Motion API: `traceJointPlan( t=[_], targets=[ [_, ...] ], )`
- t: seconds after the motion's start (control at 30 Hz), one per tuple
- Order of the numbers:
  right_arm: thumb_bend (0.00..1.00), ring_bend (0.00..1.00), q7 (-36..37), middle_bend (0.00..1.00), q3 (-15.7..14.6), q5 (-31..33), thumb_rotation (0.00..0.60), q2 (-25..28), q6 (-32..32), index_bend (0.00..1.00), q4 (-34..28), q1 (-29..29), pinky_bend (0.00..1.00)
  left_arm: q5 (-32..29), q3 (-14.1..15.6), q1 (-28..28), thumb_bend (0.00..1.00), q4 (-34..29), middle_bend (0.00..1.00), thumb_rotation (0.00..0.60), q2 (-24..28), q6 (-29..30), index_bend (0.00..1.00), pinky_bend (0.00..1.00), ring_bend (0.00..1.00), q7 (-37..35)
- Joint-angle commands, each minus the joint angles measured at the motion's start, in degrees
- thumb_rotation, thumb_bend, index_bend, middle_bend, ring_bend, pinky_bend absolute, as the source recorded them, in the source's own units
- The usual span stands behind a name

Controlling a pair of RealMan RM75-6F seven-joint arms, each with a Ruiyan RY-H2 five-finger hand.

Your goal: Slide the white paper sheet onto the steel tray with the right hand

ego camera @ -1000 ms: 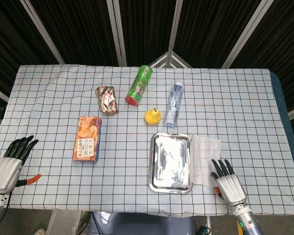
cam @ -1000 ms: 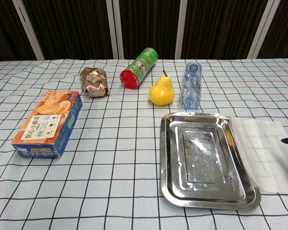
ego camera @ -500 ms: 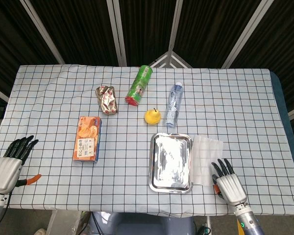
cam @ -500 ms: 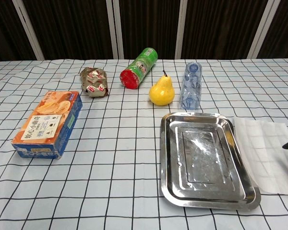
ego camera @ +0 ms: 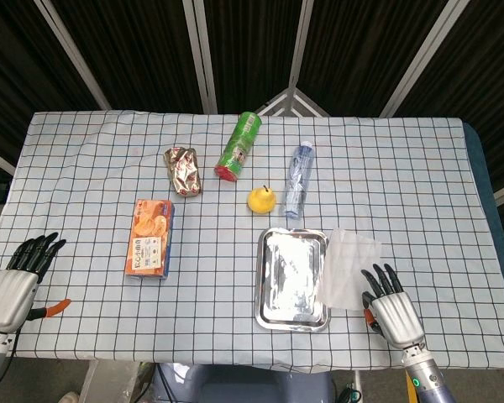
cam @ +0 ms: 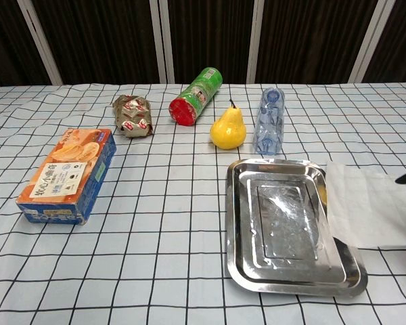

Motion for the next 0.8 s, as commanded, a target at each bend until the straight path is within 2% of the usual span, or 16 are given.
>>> traceJointPlan(
  t=[0.03, 0.37, 0.47, 0.6, 0.8],
  targets=[
    [0.53, 0.01, 1.47, 0.18, 1.72, -3.09, 0.6, 1.28, 3.42, 0.67, -4.37, 1.08, 0.0, 0.03, 0.0, 0.0, 0.0, -0.03, 0.0, 0.6, 0.0, 0.03, 0.0, 0.0, 0.0, 0.12],
    [0.53, 0.01, -1.67, 0.18, 9.16, -6.29, 0.6, 3.04, 5.01, 0.67, -17.63, 6.32, 0.0, 0.02, -0.02, -0.04, 0.0, 0.02, 0.0, 0.6, -0.04, -0.06, 0.0, 0.0, 0.0, 0.12],
    [0.54, 0.01, -3.06, 0.18, 10.34, -6.61, 0.6, 2.78, 4.26, 0.67, -21.71, 7.51, 0.0, 0.08, 0.03, -0.11, 0.0, 0.04, 0.0, 0.6, -0.04, -0.18, 0.0, 0.0, 0.0, 0.05],
    [0.54, 0.01, -5.56, 0.18, 10.06, -7.29, 0.6, 1.79, 2.66, 0.67, -24.36, 8.44, 0.0, 0.21, 0.07, -0.16, 0.0, 0.12, 0.0, 0.6, 0.01, -0.2, 0.0, 0.0, 0.0, -0.14],
    [0.54, 0.01, -6.97, 0.18, 6.48, -8.11, 0.6, -1.08, 0.88, 0.67, -22.68, 8.11, 0.0, 0.32, 0.15, -0.24, 0.0, 0.26, 0.0, 0.6, 0.11, -0.33, 0.0, 0.0, 0.0, -0.65]
  ],
)
